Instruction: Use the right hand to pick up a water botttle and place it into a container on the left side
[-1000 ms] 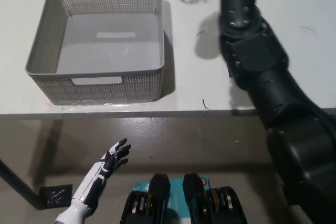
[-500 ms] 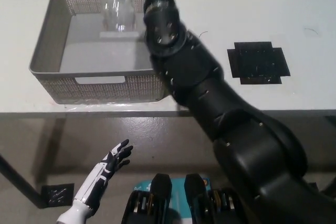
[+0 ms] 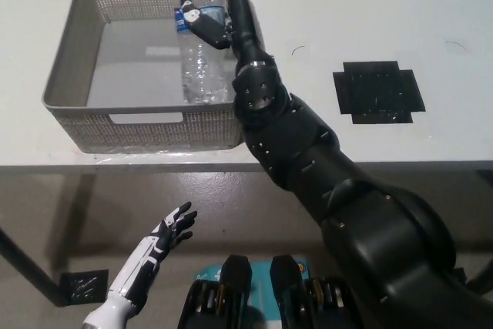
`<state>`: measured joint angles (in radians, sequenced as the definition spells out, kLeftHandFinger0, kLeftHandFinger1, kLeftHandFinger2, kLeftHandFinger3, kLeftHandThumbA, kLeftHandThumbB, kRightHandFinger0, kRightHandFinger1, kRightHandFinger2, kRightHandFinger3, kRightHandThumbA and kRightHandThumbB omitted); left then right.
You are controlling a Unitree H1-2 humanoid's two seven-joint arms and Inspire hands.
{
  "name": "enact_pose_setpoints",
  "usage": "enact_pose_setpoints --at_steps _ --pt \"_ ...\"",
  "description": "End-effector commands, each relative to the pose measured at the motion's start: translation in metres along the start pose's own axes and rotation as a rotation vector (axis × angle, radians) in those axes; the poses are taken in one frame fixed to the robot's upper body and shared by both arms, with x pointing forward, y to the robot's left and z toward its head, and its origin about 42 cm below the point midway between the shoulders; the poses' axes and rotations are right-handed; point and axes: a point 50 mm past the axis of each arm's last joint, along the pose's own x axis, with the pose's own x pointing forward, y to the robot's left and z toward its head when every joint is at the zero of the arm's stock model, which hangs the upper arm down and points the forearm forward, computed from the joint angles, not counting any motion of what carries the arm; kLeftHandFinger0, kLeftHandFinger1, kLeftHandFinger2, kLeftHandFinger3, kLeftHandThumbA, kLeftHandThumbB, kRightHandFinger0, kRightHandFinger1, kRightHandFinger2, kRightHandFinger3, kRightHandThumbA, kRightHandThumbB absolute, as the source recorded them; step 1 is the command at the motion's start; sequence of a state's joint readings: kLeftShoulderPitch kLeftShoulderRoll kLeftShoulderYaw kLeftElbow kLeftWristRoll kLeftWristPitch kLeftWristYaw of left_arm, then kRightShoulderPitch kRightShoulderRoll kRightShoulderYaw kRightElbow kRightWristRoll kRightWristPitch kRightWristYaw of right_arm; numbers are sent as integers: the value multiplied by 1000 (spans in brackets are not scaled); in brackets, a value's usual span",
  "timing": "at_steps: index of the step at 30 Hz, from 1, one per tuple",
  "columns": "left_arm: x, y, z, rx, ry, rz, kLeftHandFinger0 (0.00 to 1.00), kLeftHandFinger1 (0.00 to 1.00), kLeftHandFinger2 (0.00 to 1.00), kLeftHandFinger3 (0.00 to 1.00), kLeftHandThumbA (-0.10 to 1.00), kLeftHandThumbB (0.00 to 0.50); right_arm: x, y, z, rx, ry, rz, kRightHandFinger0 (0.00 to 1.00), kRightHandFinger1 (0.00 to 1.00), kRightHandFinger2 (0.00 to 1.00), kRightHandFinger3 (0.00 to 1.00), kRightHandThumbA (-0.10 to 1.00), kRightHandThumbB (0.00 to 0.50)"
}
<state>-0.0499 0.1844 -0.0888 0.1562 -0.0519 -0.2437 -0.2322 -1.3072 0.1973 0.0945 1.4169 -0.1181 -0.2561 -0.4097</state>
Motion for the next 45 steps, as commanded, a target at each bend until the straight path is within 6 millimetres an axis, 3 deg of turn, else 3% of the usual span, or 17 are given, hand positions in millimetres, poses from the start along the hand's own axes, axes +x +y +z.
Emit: enact_pose_setpoints --at_steps 1,2,4,5,10,22,24,25,28,30,32,33,35,38,42,43,45 --pt "6 5 11 23 -41 -16 1000 1000 1000 1000 1000 209 6 -1 12 8 -40 86 871 1000 1000 1000 546 350" --pt "6 5 11 26 -37 -16 1000 1000 1000 1000 1000 214 5 -1 11 -1 -46 101 860 1000 1000 1000 613 354" --pt "6 5 11 24 -36 -15 1000 1000 1000 1000 1000 214 5 -2 10 -40 -60 129 1000 1000 1000 1000 812 383" --pt "6 5 11 24 -36 -15 1000 1000 1000 1000 1000 215 5 -1 10 -83 -73 141 1000 1000 1000 1000 862 380" --pt "5 5 12 20 -33 -24 1000 1000 1000 1000 1000 221 6 -2 14 -147 -133 125 1000 1000 1000 1000 987 404" --pt "7 2 10 26 -26 -33 1000 1000 1000 1000 1000 213 8 -11 37 -150 -317 68 1000 1000 1000 1000 1000 428" --pt "8 3 11 25 -23 -34 1000 1000 1000 1000 1000 215 8 -19 42 -134 -368 51 1000 1000 1000 1000 1000 429" --pt "7 5 13 26 -21 -33 1000 1000 1000 1000 998 212 7 -27 45 -114 -410 42 1000 1000 1000 1000 1000 395" --pt "8 8 15 33 -23 -33 1000 1000 1000 1000 998 202 0 -46 48 -69 -489 22 1000 1000 1000 1000 1000 376" --pt "8 13 15 38 -28 -38 1000 1000 1000 1000 1000 215 -46 -92 43 -28 -566 -14 1000 1000 1000 1000 1000 398" --pt "6 14 14 40 -24 -34 1000 1000 1000 1000 1000 215 -65 -105 36 -10 -577 -16 1000 1000 1000 1000 1000 410" --pt "5 14 13 47 -22 -30 1000 1000 1000 1000 1000 220 -93 -121 26 20 -603 -26 1000 1000 1000 1000 1000 417" --pt "3 15 11 41 -12 -25 1000 1000 1000 1000 1000 233 -124 -135 13 50 -625 -36 1000 1000 1000 1000 1000 408" --pt "2 15 9 36 -16 -22 1000 1000 1000 1000 1000 230 -188 -165 -20 92 -626 -104 1000 1000 1000 1000 1000 348" --pt "-1 14 6 35 -6 -10 1000 1000 1000 1000 1000 226 -231 -181 -58 91 -563 -143 1000 1000 1000 1000 1000 304" --pt "-2 13 4 35 0 -9 1000 1000 1000 1000 1000 218 -249 -185 -83 115 -496 -153 1000 1000 1000 1000 1000 339" --pt "-2 13 3 33 1 -4 1000 1000 1000 1000 1000 216 -259 -188 -100 129 -436 -154 1000 1000 1000 1000 1000 351"
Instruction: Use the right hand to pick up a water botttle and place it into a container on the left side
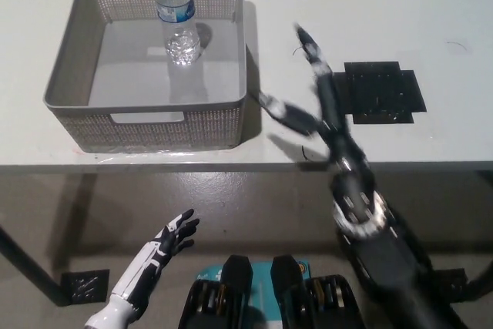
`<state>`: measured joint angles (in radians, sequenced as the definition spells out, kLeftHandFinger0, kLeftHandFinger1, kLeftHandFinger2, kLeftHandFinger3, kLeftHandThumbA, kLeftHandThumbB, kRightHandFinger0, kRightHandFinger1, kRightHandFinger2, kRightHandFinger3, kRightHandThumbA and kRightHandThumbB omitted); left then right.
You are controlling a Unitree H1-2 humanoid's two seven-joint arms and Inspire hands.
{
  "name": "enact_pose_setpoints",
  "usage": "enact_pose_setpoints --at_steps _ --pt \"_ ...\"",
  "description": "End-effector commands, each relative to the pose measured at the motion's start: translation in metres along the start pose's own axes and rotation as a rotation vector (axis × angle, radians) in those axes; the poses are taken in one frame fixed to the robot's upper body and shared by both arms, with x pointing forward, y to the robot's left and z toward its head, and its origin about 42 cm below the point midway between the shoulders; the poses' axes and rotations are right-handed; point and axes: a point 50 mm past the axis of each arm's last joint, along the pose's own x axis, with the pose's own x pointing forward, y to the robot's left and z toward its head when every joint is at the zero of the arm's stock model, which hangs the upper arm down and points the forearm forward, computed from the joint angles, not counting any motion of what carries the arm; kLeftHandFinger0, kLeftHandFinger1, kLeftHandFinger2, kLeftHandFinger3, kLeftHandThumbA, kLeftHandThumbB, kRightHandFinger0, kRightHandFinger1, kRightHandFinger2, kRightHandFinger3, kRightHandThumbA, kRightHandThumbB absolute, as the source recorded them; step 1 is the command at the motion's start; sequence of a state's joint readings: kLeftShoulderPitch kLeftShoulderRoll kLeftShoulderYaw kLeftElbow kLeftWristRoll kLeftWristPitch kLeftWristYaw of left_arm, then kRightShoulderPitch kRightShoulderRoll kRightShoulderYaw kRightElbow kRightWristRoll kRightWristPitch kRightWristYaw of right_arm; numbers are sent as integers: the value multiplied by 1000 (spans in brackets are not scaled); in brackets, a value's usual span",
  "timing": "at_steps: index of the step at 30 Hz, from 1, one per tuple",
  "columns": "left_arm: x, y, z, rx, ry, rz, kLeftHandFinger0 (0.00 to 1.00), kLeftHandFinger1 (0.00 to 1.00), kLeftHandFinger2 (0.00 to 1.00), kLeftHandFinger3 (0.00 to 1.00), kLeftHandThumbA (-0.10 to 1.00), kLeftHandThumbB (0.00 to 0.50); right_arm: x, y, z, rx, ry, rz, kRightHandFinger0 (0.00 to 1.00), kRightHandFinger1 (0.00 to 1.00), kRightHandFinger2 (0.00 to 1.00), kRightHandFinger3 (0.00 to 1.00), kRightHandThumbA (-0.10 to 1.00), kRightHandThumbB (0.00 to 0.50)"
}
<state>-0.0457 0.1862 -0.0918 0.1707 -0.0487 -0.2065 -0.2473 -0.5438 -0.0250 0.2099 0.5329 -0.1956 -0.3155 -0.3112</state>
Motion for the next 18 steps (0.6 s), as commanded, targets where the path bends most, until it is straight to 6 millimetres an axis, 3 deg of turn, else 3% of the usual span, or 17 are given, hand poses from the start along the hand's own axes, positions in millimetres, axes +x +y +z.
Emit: enact_pose_setpoints --at_steps 1,4,6,8,12,18 --pt "-1 14 10 45 -51 20 1000 1000 1000 1000 1000 214 -110 -101 48 130 -212 -96 1000 1000 1000 1000 1000 353" --pt "-2 12 7 37 -45 19 1000 1000 1000 1000 1000 203 -130 -101 20 151 -128 -99 1000 1000 1000 1000 1000 340" --pt "-3 11 4 40 -43 25 1000 1000 1000 1000 1000 201 -147 -97 5 181 -65 -90 1000 1000 1000 1000 1000 268" --pt "-3 10 3 40 -41 29 1000 1000 1000 1000 1000 202 -158 -94 -5 188 -22 -67 1000 1000 1000 1000 1000 255" --pt "-5 11 3 27 -48 37 1000 1000 1000 1000 1000 176 -176 -88 -26 197 60 -42 1000 1000 1000 1000 1000 278" --pt "-7 10 1 27 -48 50 1000 1000 1000 1000 1000 170 -183 -84 -44 183 129 -30 1000 1000 1000 1000 1000 272"
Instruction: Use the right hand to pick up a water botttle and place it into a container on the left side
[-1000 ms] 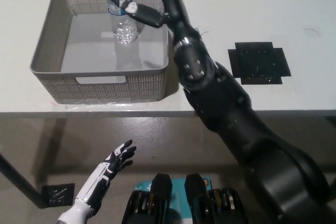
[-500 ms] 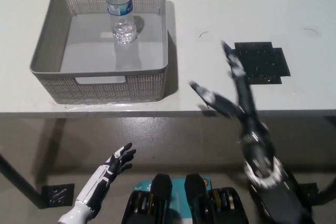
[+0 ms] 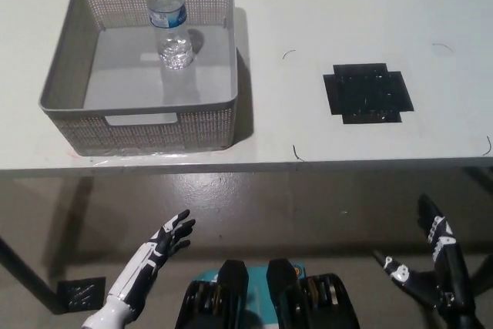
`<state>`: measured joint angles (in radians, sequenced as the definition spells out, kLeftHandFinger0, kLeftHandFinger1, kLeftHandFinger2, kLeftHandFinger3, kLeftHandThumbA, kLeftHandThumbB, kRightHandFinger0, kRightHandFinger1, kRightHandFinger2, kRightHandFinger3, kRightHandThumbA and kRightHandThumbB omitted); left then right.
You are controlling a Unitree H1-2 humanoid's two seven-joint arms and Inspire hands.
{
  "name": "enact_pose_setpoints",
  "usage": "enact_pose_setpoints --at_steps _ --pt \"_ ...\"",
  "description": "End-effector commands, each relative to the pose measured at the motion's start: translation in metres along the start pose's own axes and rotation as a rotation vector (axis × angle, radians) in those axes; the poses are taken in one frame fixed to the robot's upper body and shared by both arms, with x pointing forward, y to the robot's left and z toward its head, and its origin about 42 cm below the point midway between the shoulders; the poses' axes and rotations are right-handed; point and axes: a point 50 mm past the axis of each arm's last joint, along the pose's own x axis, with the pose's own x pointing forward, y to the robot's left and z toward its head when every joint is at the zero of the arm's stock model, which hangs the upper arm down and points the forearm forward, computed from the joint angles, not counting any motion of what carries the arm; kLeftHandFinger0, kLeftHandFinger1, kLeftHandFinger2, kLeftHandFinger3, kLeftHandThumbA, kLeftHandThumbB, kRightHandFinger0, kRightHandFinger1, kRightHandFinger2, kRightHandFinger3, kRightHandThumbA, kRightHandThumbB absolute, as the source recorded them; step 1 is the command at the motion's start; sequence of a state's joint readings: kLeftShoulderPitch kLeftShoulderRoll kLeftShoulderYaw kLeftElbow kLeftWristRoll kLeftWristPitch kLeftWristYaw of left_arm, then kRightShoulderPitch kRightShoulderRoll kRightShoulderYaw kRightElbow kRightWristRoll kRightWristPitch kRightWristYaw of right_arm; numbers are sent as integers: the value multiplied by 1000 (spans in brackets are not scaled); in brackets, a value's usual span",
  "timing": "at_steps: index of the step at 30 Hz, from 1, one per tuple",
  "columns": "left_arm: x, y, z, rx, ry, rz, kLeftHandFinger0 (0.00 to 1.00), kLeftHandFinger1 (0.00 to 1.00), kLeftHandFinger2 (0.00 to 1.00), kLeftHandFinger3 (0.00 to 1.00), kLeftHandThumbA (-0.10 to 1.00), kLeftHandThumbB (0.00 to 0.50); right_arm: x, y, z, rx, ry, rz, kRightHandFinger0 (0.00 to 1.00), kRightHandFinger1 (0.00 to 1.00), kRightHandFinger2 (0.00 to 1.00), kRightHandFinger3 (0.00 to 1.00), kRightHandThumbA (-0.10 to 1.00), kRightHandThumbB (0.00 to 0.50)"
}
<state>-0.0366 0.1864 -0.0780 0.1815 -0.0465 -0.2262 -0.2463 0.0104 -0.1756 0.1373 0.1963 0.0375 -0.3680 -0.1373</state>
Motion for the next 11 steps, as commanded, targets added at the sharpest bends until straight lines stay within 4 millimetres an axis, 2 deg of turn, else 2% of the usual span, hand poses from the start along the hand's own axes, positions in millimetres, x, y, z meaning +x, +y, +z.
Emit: enact_pose_setpoints --at_steps 1,6,11 --pt "-2 7 5 21 -47 33 1000 1000 1000 1000 1000 169 13 4 10 52 -92 25 1000 1000 1000 1000 1000 268" --pt "-2 8 4 11 -48 38 1000 1000 1000 1000 1000 176 16 11 9 71 -73 30 1000 1000 1000 1000 1000 344" --pt "-2 9 5 5 -48 40 1000 1000 1000 1000 1000 178 16 14 7 58 -62 56 1000 1000 1000 1000 1000 369"
